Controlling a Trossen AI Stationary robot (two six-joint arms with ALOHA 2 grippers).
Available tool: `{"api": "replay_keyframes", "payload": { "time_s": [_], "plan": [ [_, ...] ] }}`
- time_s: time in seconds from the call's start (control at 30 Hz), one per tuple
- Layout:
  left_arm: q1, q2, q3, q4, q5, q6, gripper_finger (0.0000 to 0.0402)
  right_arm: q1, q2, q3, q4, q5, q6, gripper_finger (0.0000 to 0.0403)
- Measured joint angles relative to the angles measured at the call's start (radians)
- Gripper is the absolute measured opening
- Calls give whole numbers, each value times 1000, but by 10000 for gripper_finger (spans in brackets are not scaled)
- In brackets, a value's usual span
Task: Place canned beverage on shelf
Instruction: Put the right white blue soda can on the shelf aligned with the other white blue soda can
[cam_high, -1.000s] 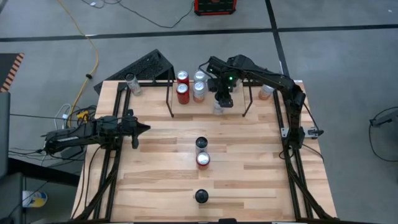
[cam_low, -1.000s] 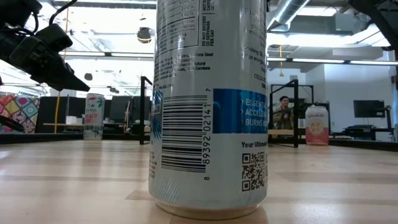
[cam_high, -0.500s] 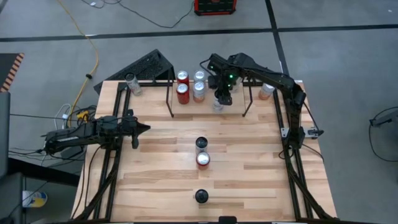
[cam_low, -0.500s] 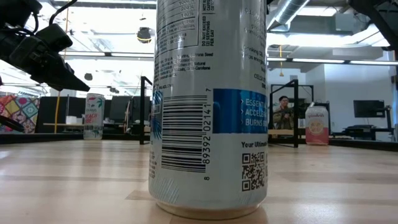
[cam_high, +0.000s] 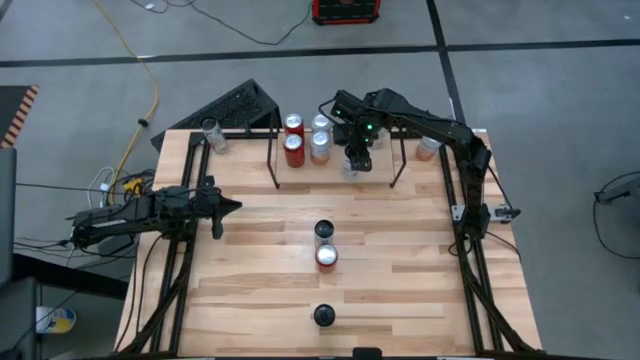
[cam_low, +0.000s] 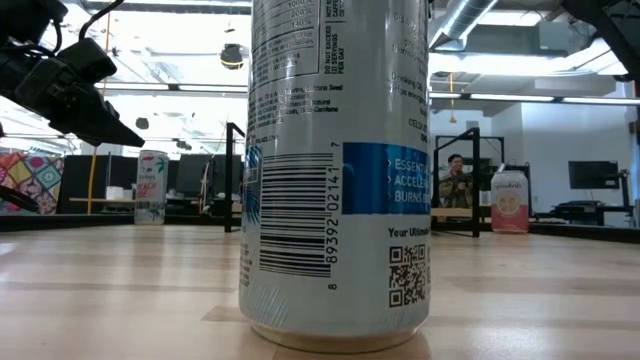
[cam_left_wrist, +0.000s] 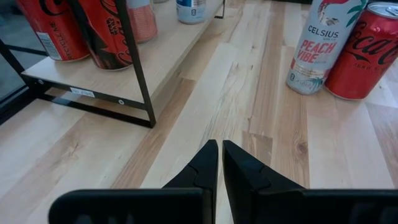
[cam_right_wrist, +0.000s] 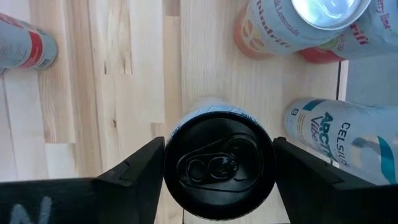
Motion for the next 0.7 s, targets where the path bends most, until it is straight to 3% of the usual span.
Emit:
{"api": "replay_keyframes", "payload": {
  "time_s": [0.37,0.7],
  "plan": [
    [0,0,0,0,0,0,11,-6,0,0,10,5,-4,308],
    [0,0,0,0,0,0,11,-7,-9,0,3,28,-4,324]
  ]
}}
